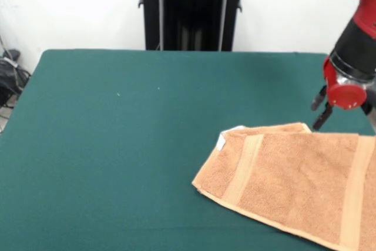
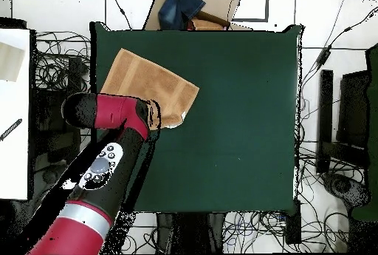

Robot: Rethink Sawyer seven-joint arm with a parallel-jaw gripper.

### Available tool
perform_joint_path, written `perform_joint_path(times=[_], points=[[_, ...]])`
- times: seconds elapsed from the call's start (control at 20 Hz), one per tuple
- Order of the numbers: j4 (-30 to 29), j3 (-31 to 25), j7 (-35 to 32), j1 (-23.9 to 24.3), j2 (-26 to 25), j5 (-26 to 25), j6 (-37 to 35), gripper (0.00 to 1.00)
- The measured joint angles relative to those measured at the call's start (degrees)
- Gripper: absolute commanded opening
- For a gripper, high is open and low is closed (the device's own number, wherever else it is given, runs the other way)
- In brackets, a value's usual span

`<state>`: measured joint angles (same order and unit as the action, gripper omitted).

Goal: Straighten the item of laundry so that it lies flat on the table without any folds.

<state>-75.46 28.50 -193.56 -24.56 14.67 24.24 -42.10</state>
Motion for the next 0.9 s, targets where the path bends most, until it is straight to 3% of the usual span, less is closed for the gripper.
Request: perform_joint_path(times=[0.9], points=[[-4.63, -0.14, 0.0, 0.01, 0.2, 0.0, 0.18, 1.0]])
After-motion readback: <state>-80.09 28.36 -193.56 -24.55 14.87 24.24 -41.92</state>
